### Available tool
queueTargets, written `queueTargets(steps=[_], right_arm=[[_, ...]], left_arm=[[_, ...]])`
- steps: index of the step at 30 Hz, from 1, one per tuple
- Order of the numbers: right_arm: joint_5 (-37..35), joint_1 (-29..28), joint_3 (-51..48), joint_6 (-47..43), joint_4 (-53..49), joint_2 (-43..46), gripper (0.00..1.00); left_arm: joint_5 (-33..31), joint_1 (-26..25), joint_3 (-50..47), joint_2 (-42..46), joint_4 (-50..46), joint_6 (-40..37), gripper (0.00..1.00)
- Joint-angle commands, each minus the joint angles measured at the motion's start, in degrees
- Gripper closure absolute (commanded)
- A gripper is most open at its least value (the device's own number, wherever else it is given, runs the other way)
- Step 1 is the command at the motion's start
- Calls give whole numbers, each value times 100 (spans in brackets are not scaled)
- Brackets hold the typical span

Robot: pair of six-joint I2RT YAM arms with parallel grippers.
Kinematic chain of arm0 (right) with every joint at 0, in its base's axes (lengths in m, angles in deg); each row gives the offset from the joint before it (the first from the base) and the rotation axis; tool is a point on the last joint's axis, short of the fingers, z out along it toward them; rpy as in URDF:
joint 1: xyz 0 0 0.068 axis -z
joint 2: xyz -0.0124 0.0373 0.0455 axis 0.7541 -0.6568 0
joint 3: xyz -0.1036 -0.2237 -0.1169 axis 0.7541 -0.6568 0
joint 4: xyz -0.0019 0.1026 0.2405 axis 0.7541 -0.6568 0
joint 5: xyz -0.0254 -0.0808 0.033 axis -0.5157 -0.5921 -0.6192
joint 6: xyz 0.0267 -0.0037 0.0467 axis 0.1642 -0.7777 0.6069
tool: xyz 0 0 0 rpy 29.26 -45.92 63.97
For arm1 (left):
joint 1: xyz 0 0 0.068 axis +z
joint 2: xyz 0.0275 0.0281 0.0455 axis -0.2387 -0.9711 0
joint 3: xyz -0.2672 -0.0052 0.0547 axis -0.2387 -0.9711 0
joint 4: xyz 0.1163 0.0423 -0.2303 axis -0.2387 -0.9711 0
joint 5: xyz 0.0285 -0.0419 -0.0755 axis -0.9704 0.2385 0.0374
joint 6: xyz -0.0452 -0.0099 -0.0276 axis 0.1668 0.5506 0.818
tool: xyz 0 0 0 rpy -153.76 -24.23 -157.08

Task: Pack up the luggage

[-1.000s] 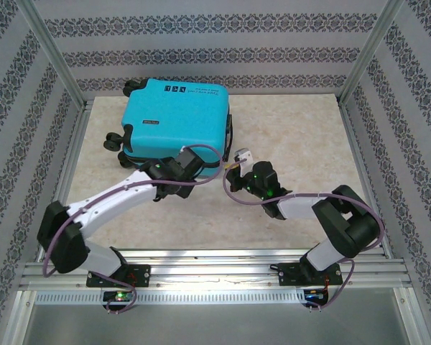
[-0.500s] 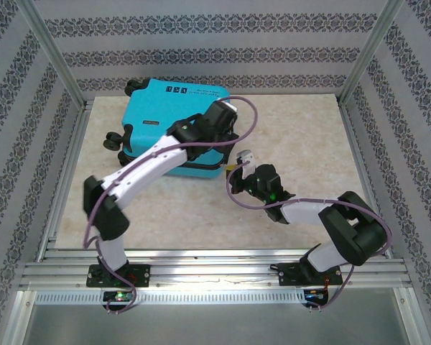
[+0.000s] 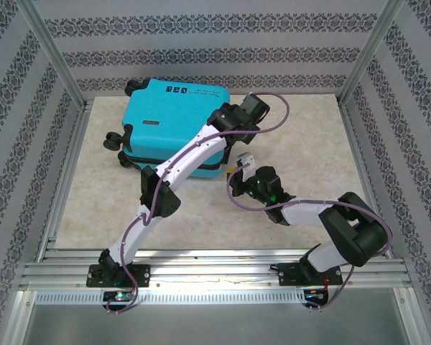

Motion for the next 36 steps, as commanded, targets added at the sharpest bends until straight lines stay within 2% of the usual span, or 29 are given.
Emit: queueTargets(steps=[1,14,17,24,28,36], right_arm=[[82,-32,-55,92,63,78,100],[249,-28,-33,249,80,-34,100],[263,-32,-98,278,85,15,97],[436,-32,-297,287,98,267,77],[615,-8,-460,244,113,483,66],[834,3,-753,206,100,902,52]], left_arm=[[-365,-60,133,-125,-630,-82,5],[-1295,-130,67,-598,-635,-205,0],[-1481,-143,67,-661,-723,-198,0],[-2194,-148,74,-767,-814,-153,0],[-2363,-148,80,-723,-806,-169,0],[-2867,-148,84,-722,-403,-675,0]])
